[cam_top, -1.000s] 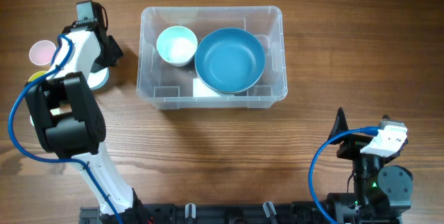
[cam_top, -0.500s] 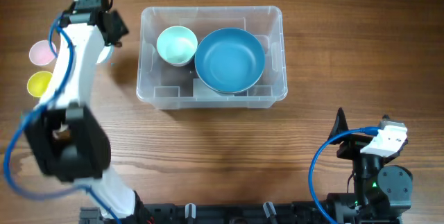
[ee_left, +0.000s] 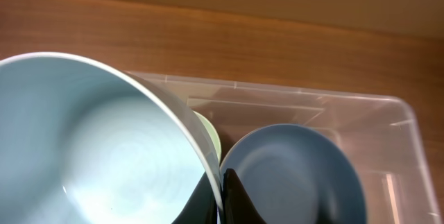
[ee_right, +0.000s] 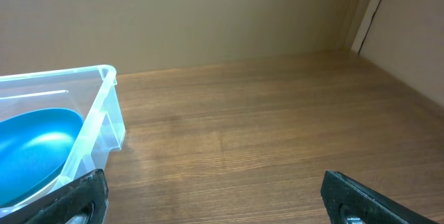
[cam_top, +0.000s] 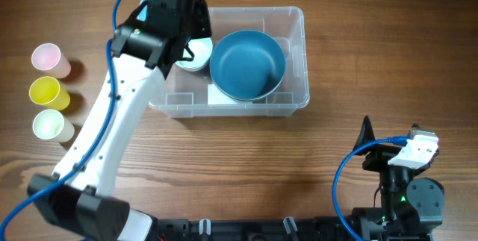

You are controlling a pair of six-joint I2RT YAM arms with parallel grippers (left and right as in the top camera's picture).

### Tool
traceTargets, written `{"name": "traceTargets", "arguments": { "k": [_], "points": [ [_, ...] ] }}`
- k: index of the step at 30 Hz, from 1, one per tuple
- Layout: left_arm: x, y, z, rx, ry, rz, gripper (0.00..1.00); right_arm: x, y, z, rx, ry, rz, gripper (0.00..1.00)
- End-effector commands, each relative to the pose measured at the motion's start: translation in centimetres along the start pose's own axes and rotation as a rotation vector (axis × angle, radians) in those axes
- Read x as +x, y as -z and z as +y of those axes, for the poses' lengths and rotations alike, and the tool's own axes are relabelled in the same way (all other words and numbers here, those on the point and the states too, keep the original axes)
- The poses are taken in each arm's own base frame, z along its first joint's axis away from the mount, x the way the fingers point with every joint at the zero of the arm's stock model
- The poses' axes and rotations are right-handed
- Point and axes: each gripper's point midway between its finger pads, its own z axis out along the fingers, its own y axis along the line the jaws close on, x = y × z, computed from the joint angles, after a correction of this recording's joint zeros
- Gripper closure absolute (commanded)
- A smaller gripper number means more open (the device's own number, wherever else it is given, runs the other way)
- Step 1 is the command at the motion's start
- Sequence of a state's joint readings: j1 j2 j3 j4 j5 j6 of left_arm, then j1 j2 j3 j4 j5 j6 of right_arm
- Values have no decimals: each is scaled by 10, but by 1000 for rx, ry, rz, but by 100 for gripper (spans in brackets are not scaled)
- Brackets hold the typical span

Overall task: Pack container
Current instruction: 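Lift the light blue bowl and stack it into the container's left bowls, then move the left gripper to the white cup and grasp its rim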

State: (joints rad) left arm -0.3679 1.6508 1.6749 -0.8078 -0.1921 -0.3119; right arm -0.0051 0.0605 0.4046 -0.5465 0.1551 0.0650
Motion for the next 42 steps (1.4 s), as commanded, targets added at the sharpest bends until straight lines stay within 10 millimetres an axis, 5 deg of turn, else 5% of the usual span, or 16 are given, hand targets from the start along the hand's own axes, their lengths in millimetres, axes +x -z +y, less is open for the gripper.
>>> {"name": "traceTargets", "arguments": {
  "k": [1,8,13,16,18,21,25,29,35,42],
  "points": [
    [20,-37,2,-33,-32,77,96,-4,2,-1,7,9,-13,0],
    [58,-100,4,-78,-58,200,96,-4,2,-1,7,9,-13,0],
    [74,-128,5,-93,-65,236,92,-4,2,-1,7,9,-13,0],
    [73,-132,3,-88,-54,225,78,-4,2,-1,7,8,-13,0],
    [67,-129,-2,-64,-49,209,50,-4,2,-1,7,8,-13,0],
    [43,-105,-1,-50,-40,158,39,-4,2,-1,7,9,-13,0],
    [3,-47,22,-58,11,59,16,-4,2,-1,7,9,-13,0],
    [-16,30,92,-192,97,-3,0,-4,2,-1,7,9,-13,0],
    [7,104,182,-367,244,38,0,-3,2,-1,7,9,-9,0],
    [71,108,256,-547,396,260,0,20,3,-3,13,26,87,0]
  ]
}}
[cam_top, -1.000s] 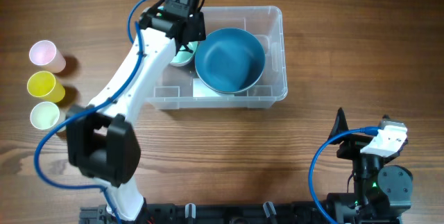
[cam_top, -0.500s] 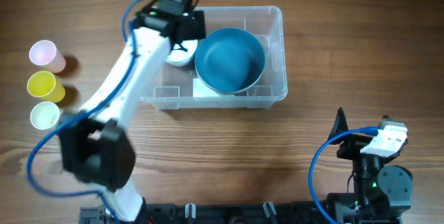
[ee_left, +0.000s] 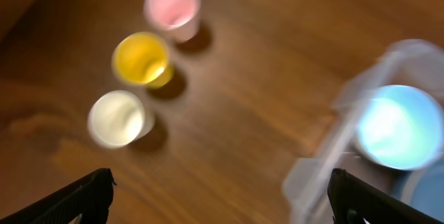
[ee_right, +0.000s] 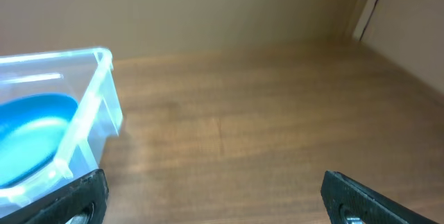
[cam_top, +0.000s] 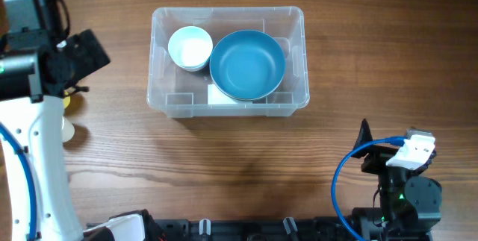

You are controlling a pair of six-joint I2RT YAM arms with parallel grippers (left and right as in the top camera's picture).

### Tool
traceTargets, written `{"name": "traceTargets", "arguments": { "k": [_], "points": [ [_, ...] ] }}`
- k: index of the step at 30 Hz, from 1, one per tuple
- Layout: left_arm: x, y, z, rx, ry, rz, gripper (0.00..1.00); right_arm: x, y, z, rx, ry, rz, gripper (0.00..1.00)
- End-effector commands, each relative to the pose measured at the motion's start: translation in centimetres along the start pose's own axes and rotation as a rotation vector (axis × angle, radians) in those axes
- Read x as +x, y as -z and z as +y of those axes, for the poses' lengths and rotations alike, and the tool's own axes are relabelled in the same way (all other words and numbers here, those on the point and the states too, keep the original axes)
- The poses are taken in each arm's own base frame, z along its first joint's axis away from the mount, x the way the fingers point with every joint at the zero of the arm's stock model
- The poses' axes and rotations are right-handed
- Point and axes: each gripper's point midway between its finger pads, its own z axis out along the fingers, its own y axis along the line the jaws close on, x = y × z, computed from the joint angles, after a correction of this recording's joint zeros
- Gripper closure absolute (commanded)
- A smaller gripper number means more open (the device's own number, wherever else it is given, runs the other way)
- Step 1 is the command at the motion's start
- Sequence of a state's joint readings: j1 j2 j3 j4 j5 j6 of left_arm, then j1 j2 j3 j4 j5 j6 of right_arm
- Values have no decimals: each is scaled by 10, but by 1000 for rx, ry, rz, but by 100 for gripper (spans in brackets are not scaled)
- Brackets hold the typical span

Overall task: Pack container
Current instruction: 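Move the left gripper to the white cup and grasp its rim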

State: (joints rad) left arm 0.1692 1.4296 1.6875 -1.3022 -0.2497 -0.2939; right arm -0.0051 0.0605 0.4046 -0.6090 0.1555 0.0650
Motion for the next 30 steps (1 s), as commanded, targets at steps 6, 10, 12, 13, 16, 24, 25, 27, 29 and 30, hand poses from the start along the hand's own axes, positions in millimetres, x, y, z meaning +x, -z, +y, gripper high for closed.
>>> {"name": "traceTargets", "arguments": {
  "k": [6,10,12,13,16,24,25,27,29,30],
  "points": [
    [48,-82,53,-156,151,217,0,42,6,-5,18,40,174,0],
    [71,-112,68,-198,199,276,0,60,10,-7,23,53,252,0],
    [78,-121,77,-215,221,294,0,65,11,-7,24,56,269,0],
    [81,-125,83,-222,233,296,0,64,11,-7,24,56,269,0],
    [84,-136,95,-229,226,292,0,65,11,-7,24,56,269,0],
    [91,-172,97,-188,127,244,1,65,11,-7,21,57,269,0],
    [90,-176,96,-182,107,234,0,65,11,-7,21,57,269,0],
    [85,-182,93,-159,87,210,1,65,11,-7,21,57,269,0],
    [81,-187,86,-118,75,194,1,65,11,-7,21,57,269,0],
    [79,-191,81,-90,57,191,1,65,11,-7,21,57,269,0]
  ]
}}
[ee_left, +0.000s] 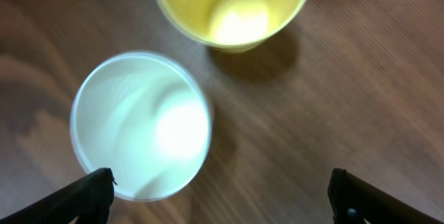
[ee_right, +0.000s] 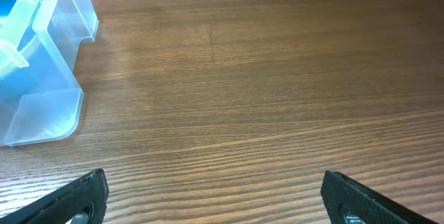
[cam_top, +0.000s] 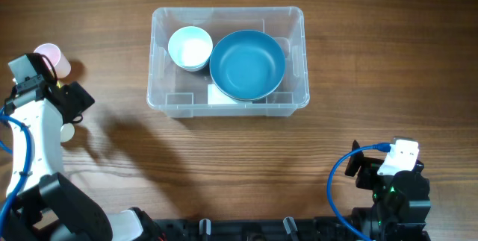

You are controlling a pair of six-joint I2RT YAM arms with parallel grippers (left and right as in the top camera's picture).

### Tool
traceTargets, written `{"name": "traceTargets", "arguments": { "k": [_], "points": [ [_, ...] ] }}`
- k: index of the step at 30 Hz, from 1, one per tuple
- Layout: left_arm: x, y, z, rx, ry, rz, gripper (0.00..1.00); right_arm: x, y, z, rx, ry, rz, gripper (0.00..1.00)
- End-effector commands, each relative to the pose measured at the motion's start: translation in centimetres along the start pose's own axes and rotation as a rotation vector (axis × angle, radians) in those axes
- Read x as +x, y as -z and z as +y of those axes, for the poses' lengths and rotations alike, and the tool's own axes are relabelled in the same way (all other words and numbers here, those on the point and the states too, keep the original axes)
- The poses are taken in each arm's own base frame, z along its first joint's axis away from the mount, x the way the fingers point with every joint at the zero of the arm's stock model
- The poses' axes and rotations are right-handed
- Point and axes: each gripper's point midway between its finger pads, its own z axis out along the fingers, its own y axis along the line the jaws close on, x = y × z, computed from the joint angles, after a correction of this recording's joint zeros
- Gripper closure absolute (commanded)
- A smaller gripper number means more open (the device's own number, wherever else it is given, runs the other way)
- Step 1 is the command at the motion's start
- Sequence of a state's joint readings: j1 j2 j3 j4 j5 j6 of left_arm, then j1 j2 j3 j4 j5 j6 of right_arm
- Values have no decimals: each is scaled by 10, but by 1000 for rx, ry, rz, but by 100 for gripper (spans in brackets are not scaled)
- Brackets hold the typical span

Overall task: Pack container
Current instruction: 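Move the left gripper to the white cup and grasp its rim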

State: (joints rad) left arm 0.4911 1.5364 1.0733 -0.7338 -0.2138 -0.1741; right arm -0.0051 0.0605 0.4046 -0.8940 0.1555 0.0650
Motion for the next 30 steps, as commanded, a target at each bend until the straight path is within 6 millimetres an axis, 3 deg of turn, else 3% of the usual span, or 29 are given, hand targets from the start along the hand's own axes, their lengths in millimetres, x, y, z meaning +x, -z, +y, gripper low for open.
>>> {"name": "traceTargets", "arguments": {
  "k": [1,9,10,13,16,25,30],
  "points": [
    [2,-12,-15,75,-88,18,2,-3,2,-1,5,12,-11,0],
    [15,-46,-19,60,-103,100,7,-3,2,-1,5,12,-10,0],
    [17,-48,-19,58,-104,108,11,-3,2,-1,5,12,-10,0],
    [17,-49,-19,57,-104,108,37,-3,2,-1,5,13,-10,0],
    [17,-48,-19,57,-104,111,50,-3,2,-1,5,13,-10,0],
    [11,-38,-16,49,-100,80,78,-3,2,-1,5,13,-10,0],
    [4,-26,-15,55,-93,39,85,-3,2,-1,5,12,-10,0]
  ]
}}
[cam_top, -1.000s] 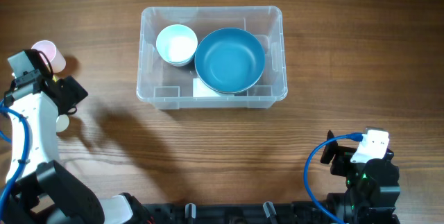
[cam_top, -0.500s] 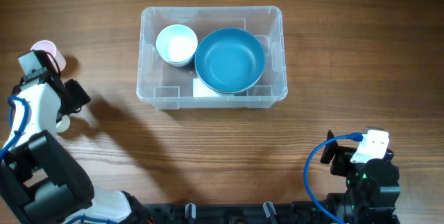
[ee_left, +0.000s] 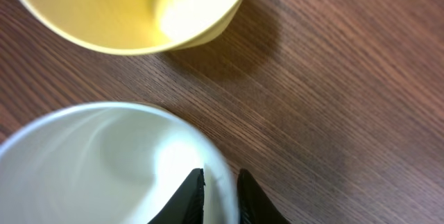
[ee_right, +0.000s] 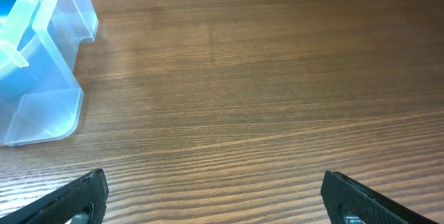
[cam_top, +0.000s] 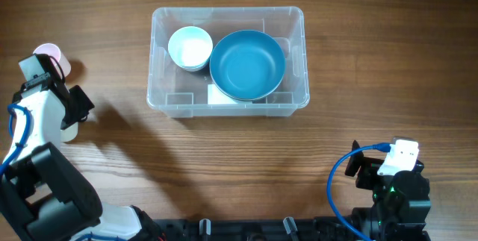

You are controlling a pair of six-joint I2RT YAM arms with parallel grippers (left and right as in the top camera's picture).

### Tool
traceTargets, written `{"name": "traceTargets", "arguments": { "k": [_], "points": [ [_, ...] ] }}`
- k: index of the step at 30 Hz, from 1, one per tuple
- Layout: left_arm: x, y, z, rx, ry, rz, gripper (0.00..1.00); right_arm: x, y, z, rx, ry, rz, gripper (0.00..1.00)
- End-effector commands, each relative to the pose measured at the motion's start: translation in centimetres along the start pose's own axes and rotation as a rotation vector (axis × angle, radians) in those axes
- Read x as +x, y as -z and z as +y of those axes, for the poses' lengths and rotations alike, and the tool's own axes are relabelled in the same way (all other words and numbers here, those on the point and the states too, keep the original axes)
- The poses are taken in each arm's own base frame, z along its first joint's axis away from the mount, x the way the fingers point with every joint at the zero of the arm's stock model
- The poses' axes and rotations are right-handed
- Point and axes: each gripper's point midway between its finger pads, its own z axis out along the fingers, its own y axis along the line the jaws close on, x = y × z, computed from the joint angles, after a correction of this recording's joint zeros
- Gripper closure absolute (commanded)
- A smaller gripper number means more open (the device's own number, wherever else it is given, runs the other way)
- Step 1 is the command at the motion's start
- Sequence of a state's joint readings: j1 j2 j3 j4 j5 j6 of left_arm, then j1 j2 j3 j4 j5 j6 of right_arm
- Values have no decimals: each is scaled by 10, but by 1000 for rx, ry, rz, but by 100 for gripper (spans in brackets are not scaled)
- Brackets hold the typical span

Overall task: Pack container
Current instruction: 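Move the left gripper to the white cup and grasp its rim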

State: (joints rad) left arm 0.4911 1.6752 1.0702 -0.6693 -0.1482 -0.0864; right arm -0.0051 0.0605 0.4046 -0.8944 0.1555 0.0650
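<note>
My left gripper (ee_left: pixel 220 197) is shut on the rim of a white cup (ee_left: pixel 90 161), one finger inside and one outside, at the table's far left. A yellow cup (ee_left: pixel 125 9) stands right beside it. A pink cup (cam_top: pixel 51 56) stands farther back. Overhead, my left arm covers most of the white and yellow cups. The clear container (cam_top: pixel 297 62) at the back centre holds a pale bowl (cam_top: pixel 189 48) and a big blue bowl (cam_top: pixel 247 66). My right gripper (ee_right: pixel 222 203) is open over bare wood at the front right.
One corner of the container (ee_right: pixel 41 78) shows at the left of the right wrist view. Wood table (cam_top: pixel 224 159) lies between the container and the front edge. A blue cable (cam_top: pixel 340 189) loops by the right arm's base.
My left gripper was open just above the white cup; now it is lower and shut on that cup's rim. The right arm and the container's contents are unchanged.
My left gripper first held the pale bowl over the container's left side. Then the bowl sat in the container and the gripper was open at the far left over the cups. It then stood close above the white cup, and now grips its rim.
</note>
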Motion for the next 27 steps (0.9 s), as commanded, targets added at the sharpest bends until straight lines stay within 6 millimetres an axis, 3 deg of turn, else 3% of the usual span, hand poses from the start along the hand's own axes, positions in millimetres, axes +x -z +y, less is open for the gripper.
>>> {"name": "traceTargets", "arguments": {
  "k": [1,7,11,12,13,14,27],
  "points": [
    [-9,19,4,5,9,-60,86,-3,2,-1,5,12,-10,0],
    [-16,40,6,11,19,-122,95,-3,2,-1,5,12,-10,0],
    [-13,43,15,-34,20,-116,94,-3,2,-1,5,13,-10,0],
    [-12,42,16,-44,20,-110,85,-3,2,-1,5,12,-10,0],
    [-11,42,18,-53,22,-108,32,-3,2,-1,5,13,-10,0],
    [-9,42,20,-65,22,-103,0,-3,2,-1,5,13,-10,0],
    [3,37,36,-117,118,-67,4,-3,2,-1,5,12,-10,0]
  ]
}}
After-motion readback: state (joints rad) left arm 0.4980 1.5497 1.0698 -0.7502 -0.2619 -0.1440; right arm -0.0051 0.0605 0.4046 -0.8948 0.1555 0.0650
